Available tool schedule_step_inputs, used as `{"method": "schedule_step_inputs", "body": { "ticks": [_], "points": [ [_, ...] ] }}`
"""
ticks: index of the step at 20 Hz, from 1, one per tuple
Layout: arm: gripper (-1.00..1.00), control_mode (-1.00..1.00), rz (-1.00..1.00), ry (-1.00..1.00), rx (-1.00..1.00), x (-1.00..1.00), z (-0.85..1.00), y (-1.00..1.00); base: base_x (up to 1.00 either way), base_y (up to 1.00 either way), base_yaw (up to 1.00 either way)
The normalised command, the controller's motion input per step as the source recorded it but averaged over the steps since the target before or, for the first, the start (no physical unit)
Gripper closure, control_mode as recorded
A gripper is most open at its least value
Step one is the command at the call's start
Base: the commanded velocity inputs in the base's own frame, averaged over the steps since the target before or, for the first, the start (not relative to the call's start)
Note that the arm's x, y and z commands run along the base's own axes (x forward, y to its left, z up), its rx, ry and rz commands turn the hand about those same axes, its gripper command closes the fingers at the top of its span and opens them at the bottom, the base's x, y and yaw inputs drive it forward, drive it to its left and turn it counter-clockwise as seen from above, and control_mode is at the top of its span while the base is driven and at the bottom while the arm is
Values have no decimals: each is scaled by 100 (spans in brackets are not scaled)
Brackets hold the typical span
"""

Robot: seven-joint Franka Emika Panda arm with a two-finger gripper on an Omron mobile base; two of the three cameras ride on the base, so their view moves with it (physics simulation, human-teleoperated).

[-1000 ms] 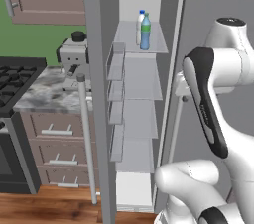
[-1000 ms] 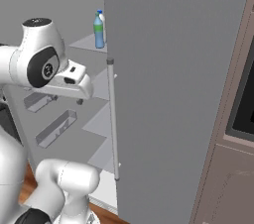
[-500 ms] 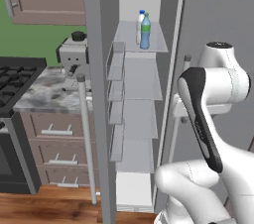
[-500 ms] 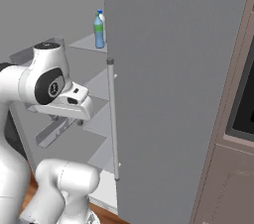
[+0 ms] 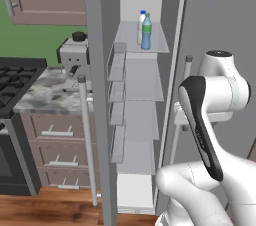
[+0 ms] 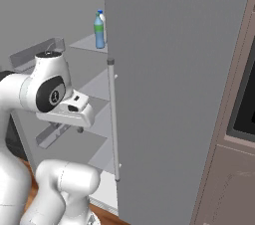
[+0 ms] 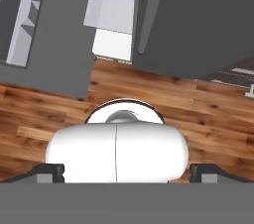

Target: Take the bottled waters from the counter and place them in the freezer to freeze. Close the freezer door after placing the bottles.

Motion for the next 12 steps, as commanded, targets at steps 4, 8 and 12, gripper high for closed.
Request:
{"method": "schedule_step_inputs", "body": {
  "ticks": [4, 8, 12],
  "points": [
    [-100, -100, 0, 0, 0, 0, 0, 0, 0, 0, 0],
    [-100, 100, 0, 0, 0, 0, 0, 0, -3, 0, 0],
    [-100, 100, 0, 0, 0, 0, 0, 0, -39, 0, 0]
  ]
}}
